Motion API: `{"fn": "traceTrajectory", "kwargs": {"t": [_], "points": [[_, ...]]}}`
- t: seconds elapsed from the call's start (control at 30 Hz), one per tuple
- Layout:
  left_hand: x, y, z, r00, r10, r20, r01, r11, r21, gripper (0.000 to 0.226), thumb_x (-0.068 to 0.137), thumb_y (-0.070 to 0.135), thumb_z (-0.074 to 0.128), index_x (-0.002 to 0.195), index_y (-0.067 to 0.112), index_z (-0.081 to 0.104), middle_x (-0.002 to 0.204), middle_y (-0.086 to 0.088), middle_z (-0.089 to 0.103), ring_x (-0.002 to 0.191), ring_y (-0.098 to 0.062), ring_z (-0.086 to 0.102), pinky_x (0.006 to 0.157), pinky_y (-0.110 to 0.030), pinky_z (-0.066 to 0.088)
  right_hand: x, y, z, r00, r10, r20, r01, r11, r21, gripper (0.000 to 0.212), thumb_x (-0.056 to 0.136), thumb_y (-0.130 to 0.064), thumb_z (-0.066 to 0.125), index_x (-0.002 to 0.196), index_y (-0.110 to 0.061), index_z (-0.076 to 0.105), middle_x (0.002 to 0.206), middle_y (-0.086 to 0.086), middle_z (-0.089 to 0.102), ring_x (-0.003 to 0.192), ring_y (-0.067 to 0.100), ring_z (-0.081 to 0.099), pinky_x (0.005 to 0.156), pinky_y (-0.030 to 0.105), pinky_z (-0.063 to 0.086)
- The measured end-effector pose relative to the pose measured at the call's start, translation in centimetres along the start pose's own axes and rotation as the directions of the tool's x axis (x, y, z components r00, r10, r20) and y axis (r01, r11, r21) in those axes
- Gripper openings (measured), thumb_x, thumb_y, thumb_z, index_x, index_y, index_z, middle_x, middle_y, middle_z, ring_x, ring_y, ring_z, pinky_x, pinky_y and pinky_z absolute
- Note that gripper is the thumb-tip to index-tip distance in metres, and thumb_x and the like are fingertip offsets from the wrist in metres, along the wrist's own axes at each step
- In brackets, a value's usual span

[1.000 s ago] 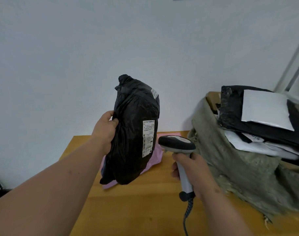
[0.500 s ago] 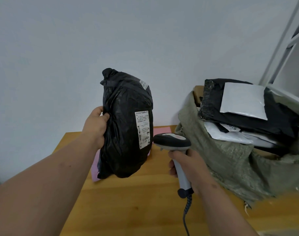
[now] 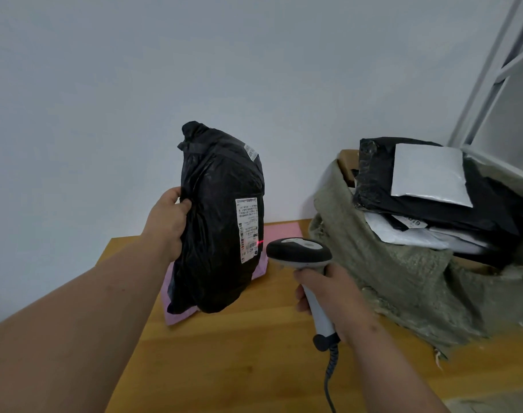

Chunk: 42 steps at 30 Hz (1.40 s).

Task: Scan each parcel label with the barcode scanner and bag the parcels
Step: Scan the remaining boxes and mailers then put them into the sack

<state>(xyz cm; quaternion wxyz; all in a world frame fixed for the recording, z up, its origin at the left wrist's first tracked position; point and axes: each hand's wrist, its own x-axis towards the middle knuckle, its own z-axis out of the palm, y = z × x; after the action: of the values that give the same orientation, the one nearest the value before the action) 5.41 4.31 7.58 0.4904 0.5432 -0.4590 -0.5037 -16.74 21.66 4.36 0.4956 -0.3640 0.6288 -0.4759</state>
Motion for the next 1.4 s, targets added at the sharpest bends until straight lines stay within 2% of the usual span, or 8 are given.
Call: {"fn": "traceTrajectory", "kwargs": {"t": [0.4,0.8,0.9,1.0,1.1,1.27,1.33,1.4], "points": [[2.0,-0.2,-1.2,0.998,-0.007,0.066,0.006,1.000,0.012,0.031,0.102,0.011,0.044,0.126,0.022,0.058,0.116,-0.009,0.066,0.101,-0.029,0.066,0.089,-0.048,0.055,0.6,0.2,3.0,0.997,0.000,-0.082,0.005,0.998,0.062,0.007,0.092,-0.009,0.063,0.087,-0.005,0.065,0.067,0.013,0.065,0.056,0.025,0.061,0.059,0.035,0.049],[3.3,0.7,-0.9,0.991,0.015,0.135,-0.018,1.000,0.018,0.029,0.102,0.010,0.044,0.123,0.022,0.059,0.113,-0.009,0.067,0.099,-0.028,0.067,0.079,-0.041,0.058,1.1,0.7,4.0,0.989,0.020,-0.143,-0.010,0.997,0.075,0.011,0.092,-0.011,0.063,0.091,0.000,0.065,0.068,0.013,0.065,0.053,0.023,0.062,0.055,0.032,0.049],[3.2,1.0,0.0,0.989,0.052,0.136,-0.057,0.998,0.033,0.027,0.101,0.011,0.045,0.118,0.025,0.060,0.113,-0.007,0.067,0.099,-0.027,0.066,0.081,-0.040,0.057,1.1,0.7,3.7,0.987,0.011,-0.163,0.003,0.997,0.083,0.013,0.092,-0.010,0.063,0.096,0.001,0.065,0.068,0.013,0.065,0.054,0.022,0.061,0.057,0.033,0.048],[3.1,1.6,1.6,0.979,0.174,0.108,-0.188,0.973,0.135,0.028,0.099,0.013,0.047,0.120,0.025,0.061,0.114,-0.003,0.066,0.101,-0.024,0.064,0.090,-0.043,0.055,1.0,0.5,3.0,0.981,0.004,-0.192,0.016,0.995,0.098,0.013,0.092,-0.010,0.062,0.096,0.002,0.065,0.070,0.014,0.065,0.054,0.021,0.061,0.054,0.030,0.049],[2.4,3.1,4.0,0.910,0.407,0.079,-0.412,0.862,0.295,0.030,0.098,0.013,0.044,0.119,0.023,0.062,0.113,0.004,0.065,0.104,-0.018,0.060,0.095,-0.036,0.049,1.1,-0.1,1.5,0.972,-0.020,-0.235,0.044,0.995,0.095,0.014,0.091,-0.015,0.064,0.090,-0.001,0.066,0.073,0.015,0.067,0.058,0.021,0.063,0.058,0.032,0.051],[0.4,6.1,9.7,0.717,0.692,0.081,-0.655,0.630,0.417,0.039,0.099,0.010,0.037,0.126,0.024,0.062,0.106,0.019,0.059,0.093,0.003,0.049,0.073,0.004,0.029,1.3,-2.0,-2.5,0.930,-0.089,-0.357,0.165,0.968,0.187,0.016,0.091,-0.016,0.065,0.084,-0.002,0.063,0.072,0.017,0.065,0.060,0.025,0.062,0.061,0.037,0.052],[0.0,7.1,13.0,0.630,0.769,0.109,-0.738,0.549,0.392,0.043,0.097,0.007,0.038,0.127,0.024,0.063,0.107,0.018,0.061,0.095,0.000,0.053,0.077,0.001,0.033,1.3,-2.6,-4.9,0.910,-0.088,-0.406,0.201,0.949,0.244,0.015,0.092,-0.015,0.064,0.082,-0.004,0.061,0.070,0.015,0.064,0.057,0.022,0.061,0.056,0.032,0.052],[-0.4,7.8,16.9,0.534,0.829,0.165,-0.810,0.445,0.382,0.048,0.094,0.004,0.038,0.130,0.023,0.063,0.112,0.010,0.067,0.100,-0.010,0.058,0.084,-0.013,0.038,1.2,-3.0,-7.8,0.884,-0.098,-0.458,0.228,0.944,0.239,0.018,0.092,-0.015,0.064,0.078,-0.005,0.060,0.068,0.013,0.064,0.054,0.019,0.061,0.053,0.029,0.050]]}}
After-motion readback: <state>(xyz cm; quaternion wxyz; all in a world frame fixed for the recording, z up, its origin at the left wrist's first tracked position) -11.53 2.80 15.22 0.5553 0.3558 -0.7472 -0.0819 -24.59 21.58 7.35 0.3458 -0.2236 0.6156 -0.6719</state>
